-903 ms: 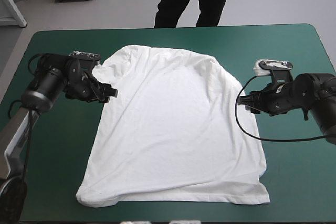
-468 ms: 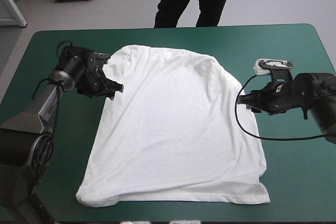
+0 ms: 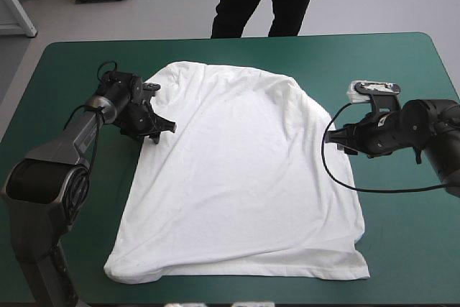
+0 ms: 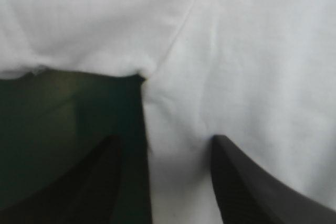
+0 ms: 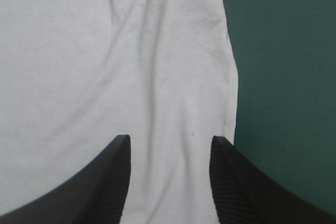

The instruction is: Fold the cloth

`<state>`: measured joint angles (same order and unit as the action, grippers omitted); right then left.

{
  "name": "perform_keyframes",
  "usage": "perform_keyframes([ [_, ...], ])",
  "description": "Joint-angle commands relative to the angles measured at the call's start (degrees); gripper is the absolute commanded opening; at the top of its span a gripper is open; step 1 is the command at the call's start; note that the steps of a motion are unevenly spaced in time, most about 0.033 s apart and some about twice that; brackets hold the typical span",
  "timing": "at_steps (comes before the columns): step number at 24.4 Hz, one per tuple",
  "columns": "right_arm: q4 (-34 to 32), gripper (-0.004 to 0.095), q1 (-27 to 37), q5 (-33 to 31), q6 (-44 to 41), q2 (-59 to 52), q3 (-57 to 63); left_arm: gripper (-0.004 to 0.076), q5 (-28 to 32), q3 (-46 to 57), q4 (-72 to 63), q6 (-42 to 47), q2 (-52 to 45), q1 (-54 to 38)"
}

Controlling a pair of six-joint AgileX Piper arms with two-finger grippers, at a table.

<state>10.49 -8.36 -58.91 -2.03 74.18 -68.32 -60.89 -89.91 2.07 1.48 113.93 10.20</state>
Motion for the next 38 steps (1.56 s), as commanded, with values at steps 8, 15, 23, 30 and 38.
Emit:
perform_keyframes([
  [8, -0.1, 0.0492, 0.5, -0.2, 2.8, 3.8, -9.2, -0.0003, 2.2, -1.0, -2.8, -1.1, -0.4, 0.0],
  [15, -4.2, 0.0556, 0.5, -5.6, 2.8, 20.4, -19.8, -0.0004, 2.3, -1.0, -5.0, -1.1, -0.4, 0.0],
  [23, -4.2, 0.0554, 0.4, -2.1, 2.5, 29.0, -20.1, -0.0007, 2.2, -1.0, -5.3, -1.1, -0.4, 0.0],
  [30, -4.2, 0.0554, 0.4, 0.2, 2.0, 33.4, -20.1, -0.0007, 2.2, -1.0, -5.3, -1.1, -0.4, 0.0],
  [38, 0.7, 0.0419, 0.4, -0.2, 1.6, 36.2, -20.1, -0.0007, 2.2, -1.0, -5.5, -1.1, -0.4, 0.0],
])
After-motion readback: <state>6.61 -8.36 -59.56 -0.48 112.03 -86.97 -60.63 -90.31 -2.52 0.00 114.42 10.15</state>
